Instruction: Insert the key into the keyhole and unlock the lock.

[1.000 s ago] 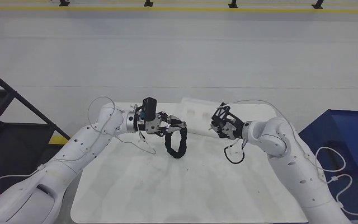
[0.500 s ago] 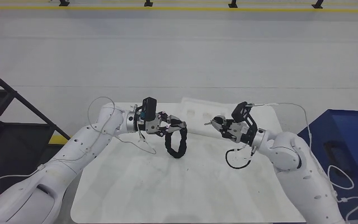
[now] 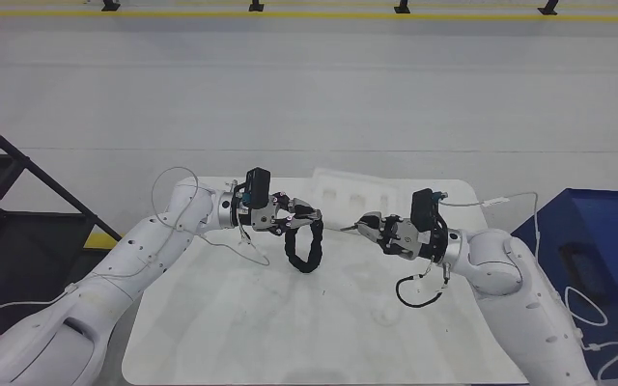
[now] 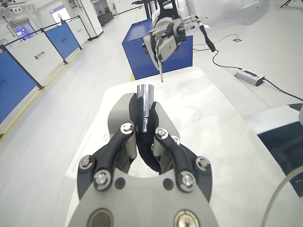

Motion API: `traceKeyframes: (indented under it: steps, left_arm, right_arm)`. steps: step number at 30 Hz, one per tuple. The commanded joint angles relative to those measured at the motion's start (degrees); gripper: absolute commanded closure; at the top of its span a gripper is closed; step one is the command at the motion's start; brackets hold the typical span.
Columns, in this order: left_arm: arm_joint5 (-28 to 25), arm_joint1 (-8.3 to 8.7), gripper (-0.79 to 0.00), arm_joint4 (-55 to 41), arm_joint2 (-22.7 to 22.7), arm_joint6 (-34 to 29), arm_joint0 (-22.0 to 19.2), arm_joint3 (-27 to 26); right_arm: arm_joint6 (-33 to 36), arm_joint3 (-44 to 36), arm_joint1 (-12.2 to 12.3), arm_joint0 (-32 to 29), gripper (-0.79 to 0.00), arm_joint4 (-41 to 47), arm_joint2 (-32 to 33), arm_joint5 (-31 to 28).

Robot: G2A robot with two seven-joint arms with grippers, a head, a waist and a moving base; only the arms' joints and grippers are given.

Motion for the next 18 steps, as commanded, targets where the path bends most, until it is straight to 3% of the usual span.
traceKeyframes:
  steps: [1,6,10,13,18]
  left_arm:
    - [0.0,0.0,0.0,0.0,0.0,0.0,0.0,0.0]
    - [0.0,0.0,0.0,0.0,0.0,0.0,0.0,0.0]
    - [0.5,-0.01,0.0,-0.1,-0.09,-0.22,0.13,-0.14]
    - [5.27,-0.05,0.0,-0.3,-1.13,-0.08,1.69,-3.8]
    - [14.23,0.32,0.0,7.15,-1.62,3.35,4.44,-7.91]
  right_arm:
    - [0.0,0.0,0.0,0.0,0.0,0.0,0.0,-0.07]
    - [-0.07,0.06,-0.01,-0.12,0.0,0.02,-0.06,0.28]
    - [1.56,-0.71,0.02,-0.57,0.0,1.0,-0.37,6.75]
    - [4.59,-3.17,0.27,-0.77,0.0,2.36,-0.24,9.37]
    - [7.92,-8.9,0.87,-3.42,0.0,3.98,1.13,12.98]
